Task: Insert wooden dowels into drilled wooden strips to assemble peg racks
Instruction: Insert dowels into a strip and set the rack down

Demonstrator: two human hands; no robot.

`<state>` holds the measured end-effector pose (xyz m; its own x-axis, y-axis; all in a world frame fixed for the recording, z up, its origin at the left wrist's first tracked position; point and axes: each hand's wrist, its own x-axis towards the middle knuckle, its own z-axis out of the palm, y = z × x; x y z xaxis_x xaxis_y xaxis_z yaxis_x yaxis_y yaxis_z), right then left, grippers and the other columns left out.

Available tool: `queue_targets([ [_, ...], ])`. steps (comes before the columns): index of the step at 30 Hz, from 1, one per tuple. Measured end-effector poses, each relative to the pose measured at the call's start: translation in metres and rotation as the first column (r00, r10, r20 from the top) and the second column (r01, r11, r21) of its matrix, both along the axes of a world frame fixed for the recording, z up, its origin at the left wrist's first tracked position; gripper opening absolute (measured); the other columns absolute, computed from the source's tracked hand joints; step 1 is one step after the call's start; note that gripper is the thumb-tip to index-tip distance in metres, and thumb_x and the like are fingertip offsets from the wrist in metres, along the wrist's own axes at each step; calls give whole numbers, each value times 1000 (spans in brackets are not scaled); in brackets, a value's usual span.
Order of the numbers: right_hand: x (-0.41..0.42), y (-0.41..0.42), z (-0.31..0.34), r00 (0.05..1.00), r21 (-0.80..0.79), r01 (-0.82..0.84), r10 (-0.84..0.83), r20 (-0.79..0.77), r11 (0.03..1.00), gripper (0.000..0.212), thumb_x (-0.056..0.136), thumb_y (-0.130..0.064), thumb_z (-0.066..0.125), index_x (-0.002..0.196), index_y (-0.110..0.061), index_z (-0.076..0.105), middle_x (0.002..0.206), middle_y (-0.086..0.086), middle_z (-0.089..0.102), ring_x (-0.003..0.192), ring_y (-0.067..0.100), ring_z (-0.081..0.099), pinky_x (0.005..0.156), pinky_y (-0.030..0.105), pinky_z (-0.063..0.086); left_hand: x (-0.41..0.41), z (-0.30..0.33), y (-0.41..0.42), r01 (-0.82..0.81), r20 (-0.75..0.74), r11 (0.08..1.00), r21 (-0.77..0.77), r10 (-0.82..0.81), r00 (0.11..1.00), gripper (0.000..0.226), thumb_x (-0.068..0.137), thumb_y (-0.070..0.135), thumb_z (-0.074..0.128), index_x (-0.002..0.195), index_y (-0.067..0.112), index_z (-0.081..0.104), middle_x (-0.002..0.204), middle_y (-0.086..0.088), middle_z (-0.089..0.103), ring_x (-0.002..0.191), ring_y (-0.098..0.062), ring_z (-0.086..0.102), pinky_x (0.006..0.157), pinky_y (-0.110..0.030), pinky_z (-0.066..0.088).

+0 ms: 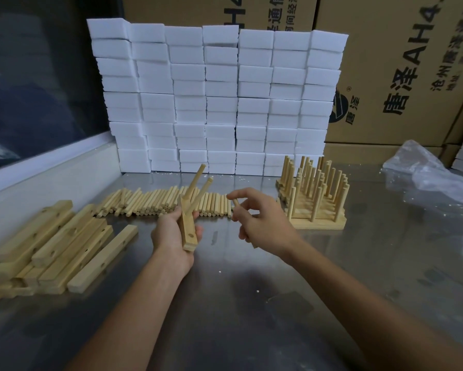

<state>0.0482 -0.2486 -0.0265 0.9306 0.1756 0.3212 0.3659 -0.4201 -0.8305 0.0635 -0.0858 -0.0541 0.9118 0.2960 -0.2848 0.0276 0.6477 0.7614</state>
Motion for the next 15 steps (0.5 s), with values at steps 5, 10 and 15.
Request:
queue_targets([
  [5, -4, 5, 4, 999, 124, -42, 43, -2, 991, 6, 98, -20, 58, 104, -17, 58, 75, 3, 73, 62, 14, 69, 55, 22, 49, 1, -1, -2, -20, -8, 998, 57, 21, 1000, 29, 100, 25, 51, 118, 8, 68, 84, -5, 69, 41, -12, 49, 35, -16, 40],
  [10, -4, 3, 9, 987, 391, -65, 118, -113, 918, 22, 88, -17, 72, 92, -10, 52, 79, 11, 76, 71, 19, 74, 56, 18, 50, 1, 0, -3, -33, -12, 996, 78, 34, 999, 31, 101, 25, 50, 120, 7, 67, 84, -5, 69, 42, -13, 50, 35, -16, 38],
  [15, -3, 2, 8, 977, 532, -66, 164, -139, 844, 26, 81, -4, 76, 77, -11, 51, 83, 21, 74, 72, 23, 73, 54, 21, 49, 2, 1, -5, -17, 0, 998, 65, 17, 1000, 35, 101, 24, 50, 123, 0, 64, 82, -7, 66, 35, -11, 47, 34, -16, 36],
])
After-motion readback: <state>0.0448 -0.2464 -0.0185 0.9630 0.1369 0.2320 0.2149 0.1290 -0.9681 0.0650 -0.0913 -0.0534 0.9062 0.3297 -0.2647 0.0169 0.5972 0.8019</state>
